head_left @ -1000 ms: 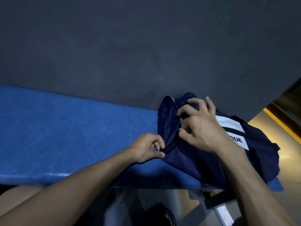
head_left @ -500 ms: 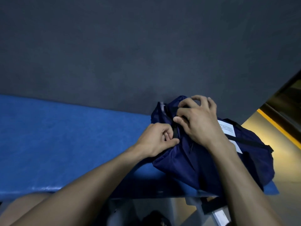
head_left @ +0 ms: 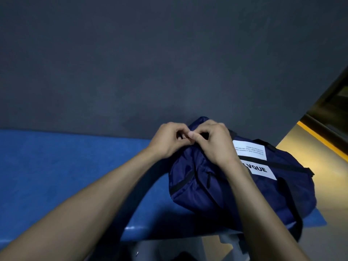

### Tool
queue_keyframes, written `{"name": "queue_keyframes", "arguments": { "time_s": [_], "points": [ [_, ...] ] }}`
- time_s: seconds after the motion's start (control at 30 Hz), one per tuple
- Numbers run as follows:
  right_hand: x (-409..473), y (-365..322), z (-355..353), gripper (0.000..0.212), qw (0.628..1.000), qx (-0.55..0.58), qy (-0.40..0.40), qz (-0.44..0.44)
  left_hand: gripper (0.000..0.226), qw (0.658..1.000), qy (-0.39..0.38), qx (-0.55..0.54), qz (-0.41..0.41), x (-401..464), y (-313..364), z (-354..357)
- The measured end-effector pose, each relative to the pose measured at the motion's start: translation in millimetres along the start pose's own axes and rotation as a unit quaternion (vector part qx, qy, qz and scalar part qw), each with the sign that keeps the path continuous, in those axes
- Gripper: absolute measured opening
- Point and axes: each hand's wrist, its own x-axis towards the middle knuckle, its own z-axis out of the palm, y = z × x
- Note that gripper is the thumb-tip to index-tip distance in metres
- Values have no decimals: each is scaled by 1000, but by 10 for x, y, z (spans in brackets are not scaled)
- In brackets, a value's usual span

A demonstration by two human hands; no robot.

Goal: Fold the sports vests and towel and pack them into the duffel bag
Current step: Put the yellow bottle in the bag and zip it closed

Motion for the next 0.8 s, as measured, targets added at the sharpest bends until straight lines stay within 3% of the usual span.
{"name": "queue_keyframes", "arguments": {
  "time_s": [0.07,0.17,0.27,0.37,0.43,0.57,0.8],
  "points": [
    [-40,-24,-29,22,999,-19,-18,22,11,999,-9,45,13,97,23,-52],
    [-91,-135,-21,36,975,-200,-65,75,9,999,-22,-18,-22,199,39,-162],
    [-35,-212,71,34,954,-277,-74,84,10,997,-59,-18,-54,291,56,-273],
    [-8,-161,115,22,971,-228,-55,56,17,994,-11,-35,-106,416,-2,-340],
    [-24,-138,121,26,981,-185,-40,34,20,981,17,-60,-182,487,-107,-348],
    [-35,-119,157,27,986,-166,-19,-2,34,944,-42,-96,-314,589,-395,-245],
    [-65,-82,177,25,981,-171,69,-65,18,872,-150,-208,-417,648,-548,-222]
  ]
}}
